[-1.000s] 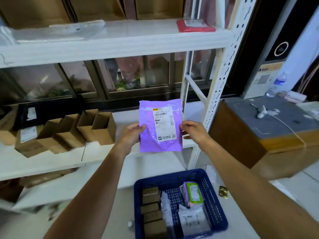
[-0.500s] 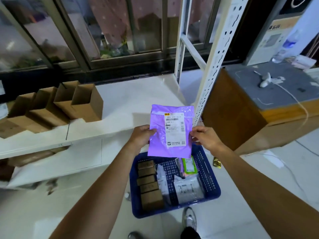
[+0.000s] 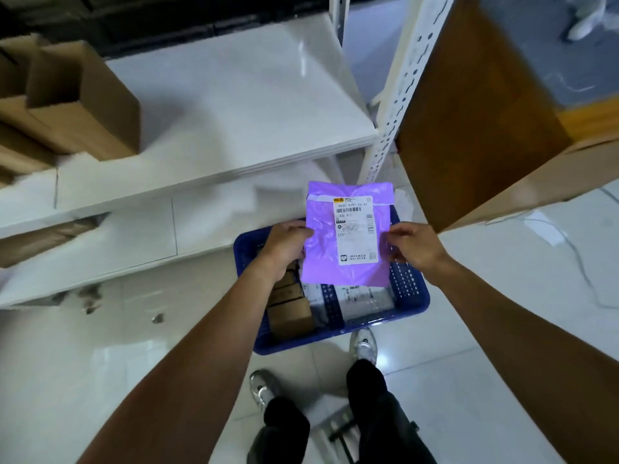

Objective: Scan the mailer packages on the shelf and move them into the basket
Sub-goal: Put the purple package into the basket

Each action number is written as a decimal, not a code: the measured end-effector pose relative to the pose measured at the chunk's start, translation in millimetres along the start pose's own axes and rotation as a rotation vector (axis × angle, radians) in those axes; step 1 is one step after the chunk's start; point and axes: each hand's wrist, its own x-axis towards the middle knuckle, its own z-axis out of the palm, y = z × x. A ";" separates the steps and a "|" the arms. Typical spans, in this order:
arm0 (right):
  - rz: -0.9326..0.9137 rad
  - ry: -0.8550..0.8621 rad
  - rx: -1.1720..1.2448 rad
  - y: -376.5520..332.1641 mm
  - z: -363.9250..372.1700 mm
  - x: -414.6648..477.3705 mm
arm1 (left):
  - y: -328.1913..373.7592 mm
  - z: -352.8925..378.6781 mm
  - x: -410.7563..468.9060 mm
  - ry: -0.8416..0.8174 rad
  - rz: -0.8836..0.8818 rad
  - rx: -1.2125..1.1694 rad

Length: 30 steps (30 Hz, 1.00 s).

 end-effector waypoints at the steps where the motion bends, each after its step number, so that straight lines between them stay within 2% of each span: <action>1: 0.017 -0.002 0.016 7.4 0.6 5.6 | -5.1 3.1 6.9 -0.005 -0.005 0.017; 8: 0.189 0.009 0.143 66.6 8.9 45.6 | -46.6 30.9 66.7 0.014 -0.094 0.002; 18: 0.350 0.027 0.273 155.0 45.9 106.2 | -118.3 69.3 162.9 -0.011 -0.093 0.117; 30: 0.497 0.042 0.229 287.6 99.6 197.0 | -221.8 117.1 266.6 -0.009 -0.091 0.293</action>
